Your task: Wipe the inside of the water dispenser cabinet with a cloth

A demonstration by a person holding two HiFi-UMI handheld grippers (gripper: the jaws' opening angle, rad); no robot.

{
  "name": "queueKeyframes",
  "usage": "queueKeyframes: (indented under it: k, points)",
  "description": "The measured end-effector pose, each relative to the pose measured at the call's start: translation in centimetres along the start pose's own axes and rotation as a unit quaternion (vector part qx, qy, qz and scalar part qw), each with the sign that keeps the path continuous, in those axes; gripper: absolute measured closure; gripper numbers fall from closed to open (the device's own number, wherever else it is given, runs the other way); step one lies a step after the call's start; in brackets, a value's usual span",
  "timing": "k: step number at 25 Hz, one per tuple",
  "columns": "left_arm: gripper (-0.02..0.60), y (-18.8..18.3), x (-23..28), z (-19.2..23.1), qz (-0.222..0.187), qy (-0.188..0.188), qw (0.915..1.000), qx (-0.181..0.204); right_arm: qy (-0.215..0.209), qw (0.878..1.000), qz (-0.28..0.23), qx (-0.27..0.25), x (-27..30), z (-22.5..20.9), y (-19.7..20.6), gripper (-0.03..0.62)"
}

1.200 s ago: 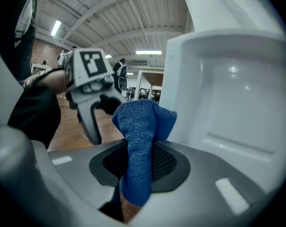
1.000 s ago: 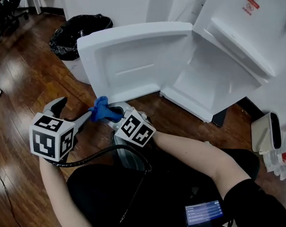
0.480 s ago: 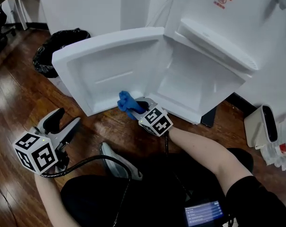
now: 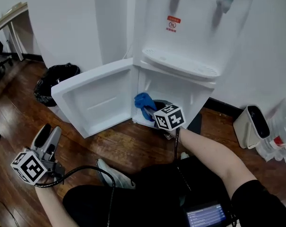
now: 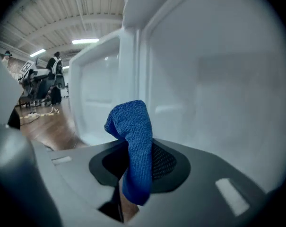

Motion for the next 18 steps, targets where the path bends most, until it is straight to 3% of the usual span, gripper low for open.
queueKeyframes:
  k: [2,4,8,11,13,15,18]
  points:
    - [0.273,-0.6,0.3,-3.4,0.004,0.053,0.9981,0.029,0.013,0.998,-0.055,0.006,-2.0,-0.5,-4.3,0.487]
    - [0.273,-0.6,0.5,-7.6,0.013,0.118,0.9909,0.063,0.016,0.995,-0.096,-0.005,-3.7,-0.1,-8.0,0.487]
    - [0.272,0.6,1.2,-15.6,0.040,0.233,0.9630,0.130,0.012,0.987,-0.160,0.008,-6.1,0.9,-13.1,0.487]
    - [0.272,1.6,2.2,-19.8,0.059,0.279,0.9433,0.170,-0.003,0.987,-0.162,0.023,-6.5,1.6,-13.2,0.487]
    - [0.272,1.8,3.6,-21.4,0.072,0.291,0.9360,0.185,-0.046,0.984,-0.168,0.033,-7.4,2.7,-12.6,0.487]
    - [0.272,2.1,5.7,-22.0,0.093,0.298,0.9313,0.187,-0.115,0.975,-0.187,0.042,-9.3,4.4,-12.4,0.487]
    - [0.267,2.9,9.7,-21.6,0.118,0.303,0.9326,0.156,-0.211,0.955,-0.206,0.034,-13.1,6.9,-12.1,0.487]
Point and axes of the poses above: the fingertips, and each gripper's own axes: x forward along the fingers, z to its left, y out of its underside, the point moved 5 cm from there along -x, backward along the fingers, and after that the axes turned 4 degrees about -y, right-handed, at the moved point
